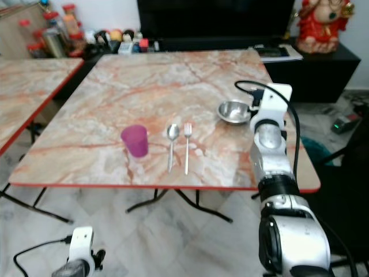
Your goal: Setting the table
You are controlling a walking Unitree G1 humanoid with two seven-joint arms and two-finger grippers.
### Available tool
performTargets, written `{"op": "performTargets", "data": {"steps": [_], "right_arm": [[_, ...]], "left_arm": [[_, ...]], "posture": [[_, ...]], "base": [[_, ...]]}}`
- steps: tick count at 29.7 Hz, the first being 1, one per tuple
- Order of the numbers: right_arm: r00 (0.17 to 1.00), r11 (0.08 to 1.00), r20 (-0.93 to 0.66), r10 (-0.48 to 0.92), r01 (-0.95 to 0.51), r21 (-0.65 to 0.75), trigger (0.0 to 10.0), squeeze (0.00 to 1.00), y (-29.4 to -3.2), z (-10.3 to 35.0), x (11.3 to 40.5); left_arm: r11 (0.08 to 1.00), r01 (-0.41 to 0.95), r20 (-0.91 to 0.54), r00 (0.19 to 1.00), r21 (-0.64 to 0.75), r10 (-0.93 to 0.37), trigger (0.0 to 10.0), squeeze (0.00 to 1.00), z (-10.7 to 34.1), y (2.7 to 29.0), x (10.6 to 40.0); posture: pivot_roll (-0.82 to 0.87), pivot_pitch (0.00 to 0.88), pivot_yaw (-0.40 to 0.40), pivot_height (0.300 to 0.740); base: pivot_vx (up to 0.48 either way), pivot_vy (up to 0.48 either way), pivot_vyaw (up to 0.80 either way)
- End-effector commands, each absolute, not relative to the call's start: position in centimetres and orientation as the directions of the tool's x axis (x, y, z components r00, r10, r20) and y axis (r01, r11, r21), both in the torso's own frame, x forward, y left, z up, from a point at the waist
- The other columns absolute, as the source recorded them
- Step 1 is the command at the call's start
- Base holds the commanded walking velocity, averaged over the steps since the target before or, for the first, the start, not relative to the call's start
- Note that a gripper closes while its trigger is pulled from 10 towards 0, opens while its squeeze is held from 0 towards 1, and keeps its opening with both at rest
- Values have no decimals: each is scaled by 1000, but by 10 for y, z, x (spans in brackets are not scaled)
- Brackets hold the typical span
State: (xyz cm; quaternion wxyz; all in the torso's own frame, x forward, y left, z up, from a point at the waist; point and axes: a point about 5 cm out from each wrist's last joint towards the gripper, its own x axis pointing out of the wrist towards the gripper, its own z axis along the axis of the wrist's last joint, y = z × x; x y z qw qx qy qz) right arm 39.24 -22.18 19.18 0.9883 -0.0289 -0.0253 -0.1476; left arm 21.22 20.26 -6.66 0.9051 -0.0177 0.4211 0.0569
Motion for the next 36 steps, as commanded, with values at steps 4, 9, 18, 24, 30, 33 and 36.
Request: {"op": "performTargets", "data": {"steps": [4,9,18,24,30,33,36], "right_arm": [[959,960,85,-271,275,-50,10000,0,-214,200,394],[954,957,98,-283,288,-32,10000,0,-214,201,394],[945,952,122,-302,307,-20,10000,0,-220,211,394],[945,951,129,-302,307,-23,10000,0,-220,212,393],[942,950,130,-308,313,-19,10000,0,-220,213,393],[941,949,135,-310,314,-13,10000,0,-219,215,393],[940,949,140,-311,315,-8,10000,0,-218,216,394]], "left_arm": [[992,-129,-775,626,10,90,10000,0,-69,205,208],[992,-126,-778,623,13,89,10000,0,-69,205,208],[996,-79,-807,586,38,77,10000,0,-70,205,206],[994,-91,-813,572,69,108,10000,0,-71,207,206],[992,-79,-828,546,98,125,10000,0,-71,208,205],[992,-57,-835,535,116,129,10000,0,-71,208,205],[991,-53,-839,529,123,132,10000,0,-71,208,205]], "posture": [[-21,0,45,740],[-19,0,43,740],[-26,0,42,740],[-22,0,41,740],[-16,0,42,740],[-13,0,41,740],[-6,0,39,740]], "base": [[0,0,0],[154,0,0],[312,0,0],[314,0,0],[314,0,0],[311,0,0],[314,0,0]]}}
